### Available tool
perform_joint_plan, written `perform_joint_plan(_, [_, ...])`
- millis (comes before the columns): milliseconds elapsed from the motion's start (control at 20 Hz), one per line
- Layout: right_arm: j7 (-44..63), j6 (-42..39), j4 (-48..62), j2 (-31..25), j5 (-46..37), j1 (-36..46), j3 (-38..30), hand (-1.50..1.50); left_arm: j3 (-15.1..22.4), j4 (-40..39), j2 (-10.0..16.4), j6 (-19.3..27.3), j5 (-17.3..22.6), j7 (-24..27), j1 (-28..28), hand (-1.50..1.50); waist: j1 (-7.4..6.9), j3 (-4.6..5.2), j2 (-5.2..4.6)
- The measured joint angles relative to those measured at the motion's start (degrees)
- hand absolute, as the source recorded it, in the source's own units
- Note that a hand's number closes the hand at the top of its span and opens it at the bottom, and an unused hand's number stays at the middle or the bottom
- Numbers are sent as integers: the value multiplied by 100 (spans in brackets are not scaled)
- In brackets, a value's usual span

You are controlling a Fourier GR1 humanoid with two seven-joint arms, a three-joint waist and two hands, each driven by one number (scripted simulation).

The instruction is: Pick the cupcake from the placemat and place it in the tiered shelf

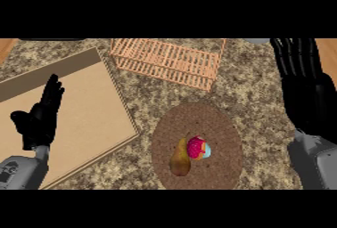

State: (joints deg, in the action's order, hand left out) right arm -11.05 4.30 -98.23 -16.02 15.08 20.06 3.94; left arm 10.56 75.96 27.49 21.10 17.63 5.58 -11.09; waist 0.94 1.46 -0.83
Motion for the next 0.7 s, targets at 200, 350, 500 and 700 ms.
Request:
perform_joint_plan(200, [784,-485,599,-292,-578,-24,988,150,77,157,-90,-34,-19,26,-101,0,-315,-60,-10])
perform_joint_plan(350, [1585,-909,1142,-637,-1169,37,1806,-150,152,286,-143,-103,-14,26,-243,0,-644,-26,-75])
perform_joint_plan(500, [2652,-1011,1799,-540,-1501,176,2311,-150,261,402,-257,-170,49,-95,-321,0,-748,-57,-75])
perform_joint_plan(700, [3942,-1491,2620,82,-1312,941,2628,-150,345,549,-364,-133,73,-261,-313,0,-737,-106,-35])
